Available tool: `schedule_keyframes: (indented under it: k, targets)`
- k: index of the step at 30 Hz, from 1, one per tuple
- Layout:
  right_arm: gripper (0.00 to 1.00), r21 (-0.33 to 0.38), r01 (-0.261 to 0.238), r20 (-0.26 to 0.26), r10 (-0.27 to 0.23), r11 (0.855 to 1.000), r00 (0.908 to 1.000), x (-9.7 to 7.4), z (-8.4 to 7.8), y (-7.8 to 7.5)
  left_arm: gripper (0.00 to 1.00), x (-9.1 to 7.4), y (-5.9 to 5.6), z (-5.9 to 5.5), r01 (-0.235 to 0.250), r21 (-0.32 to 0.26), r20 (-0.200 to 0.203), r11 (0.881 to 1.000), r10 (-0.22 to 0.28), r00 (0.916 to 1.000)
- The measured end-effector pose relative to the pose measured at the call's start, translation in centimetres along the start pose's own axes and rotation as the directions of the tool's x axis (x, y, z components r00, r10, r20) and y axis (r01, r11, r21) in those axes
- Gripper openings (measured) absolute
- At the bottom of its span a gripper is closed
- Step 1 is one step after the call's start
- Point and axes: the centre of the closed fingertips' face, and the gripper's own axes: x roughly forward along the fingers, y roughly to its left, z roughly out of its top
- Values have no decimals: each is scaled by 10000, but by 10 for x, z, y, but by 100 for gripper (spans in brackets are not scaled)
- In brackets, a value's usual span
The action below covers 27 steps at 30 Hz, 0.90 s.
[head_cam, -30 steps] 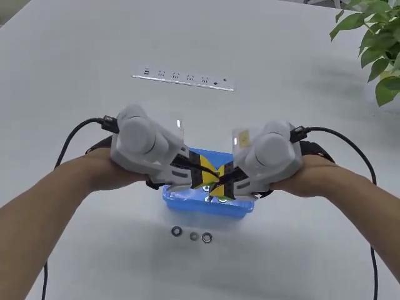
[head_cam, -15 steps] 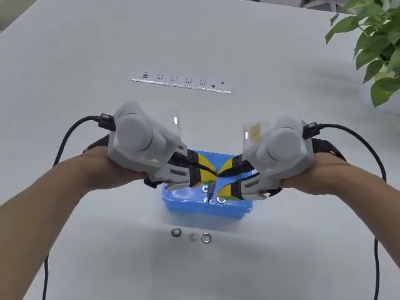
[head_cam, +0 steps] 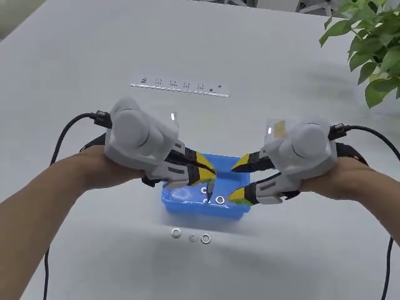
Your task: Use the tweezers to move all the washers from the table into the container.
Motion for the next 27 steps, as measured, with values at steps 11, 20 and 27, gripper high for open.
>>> schedule_keyframes:
  k: [11, 20, 27]
  targets:
    - [57, 333, 230, 528, -248, 9992, 9983, -12, -5, 7, 5, -5, -7, 7, -48, -26, 48, 10000, 48, 10000]
    - [74, 576, 309, 868, -358, 9979, 9956, -17, -12, 15, 5, -11, -10, 10, -151, -99, -52, 9998, 150, 9999]
    - [85, 728, 306, 1028, -380, 9969, 9940, -17, -16, 22, 5, -16, -13, 13, -287, -81, 28, 9996, 288, 9996]
